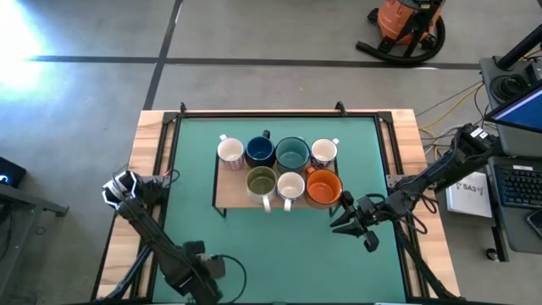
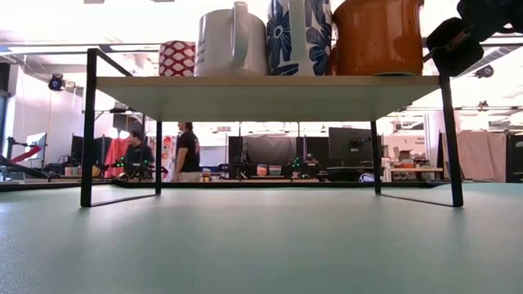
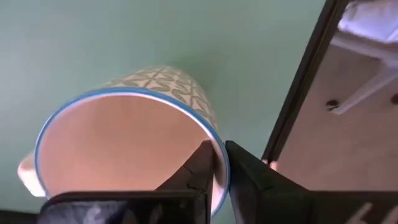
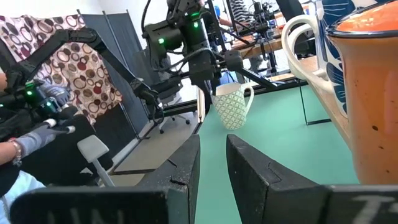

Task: Place coffee mugs
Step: Put the white green patterned mug on the shelf

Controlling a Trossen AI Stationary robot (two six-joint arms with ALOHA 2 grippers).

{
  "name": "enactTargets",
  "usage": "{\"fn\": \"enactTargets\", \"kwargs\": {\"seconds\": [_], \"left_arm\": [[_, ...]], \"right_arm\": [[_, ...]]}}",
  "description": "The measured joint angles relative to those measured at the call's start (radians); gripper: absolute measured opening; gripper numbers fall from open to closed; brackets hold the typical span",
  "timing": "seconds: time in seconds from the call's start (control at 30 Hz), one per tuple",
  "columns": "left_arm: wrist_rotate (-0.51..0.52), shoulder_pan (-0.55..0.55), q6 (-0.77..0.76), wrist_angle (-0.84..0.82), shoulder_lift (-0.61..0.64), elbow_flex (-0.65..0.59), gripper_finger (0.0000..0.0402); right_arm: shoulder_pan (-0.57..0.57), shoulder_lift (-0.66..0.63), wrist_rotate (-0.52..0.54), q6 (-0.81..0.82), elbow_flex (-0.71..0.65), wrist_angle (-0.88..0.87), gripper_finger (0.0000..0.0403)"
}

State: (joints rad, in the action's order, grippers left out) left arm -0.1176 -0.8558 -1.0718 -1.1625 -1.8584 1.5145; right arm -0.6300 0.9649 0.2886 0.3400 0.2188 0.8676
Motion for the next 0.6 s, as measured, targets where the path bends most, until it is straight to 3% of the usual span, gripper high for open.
{"fn": "enactTargets", "kwargs": {"seconds": [0.17, 0.4, 0.6], "left_arm": [[0.004, 0.063, -0.076, 0.009, 0.0, 0.033, 0.0006], [0.081, 0.172, -0.426, 0.013, 0.0, 0.077, 0.0006], [0.137, 0.218, -0.638, 0.056, 0.0, 0.095, 0.0006]], "right_arm": [[0.0, 0.0, 0.0, -0.001, 0.0, -0.003, 0.0068], [0.0, 0.0, 0.0, 0.0, 0.0, -0.003, 0.0068], [0.0, 0.0, 0.0, 0.0, 0.0, -0.003, 0.0068]]}}
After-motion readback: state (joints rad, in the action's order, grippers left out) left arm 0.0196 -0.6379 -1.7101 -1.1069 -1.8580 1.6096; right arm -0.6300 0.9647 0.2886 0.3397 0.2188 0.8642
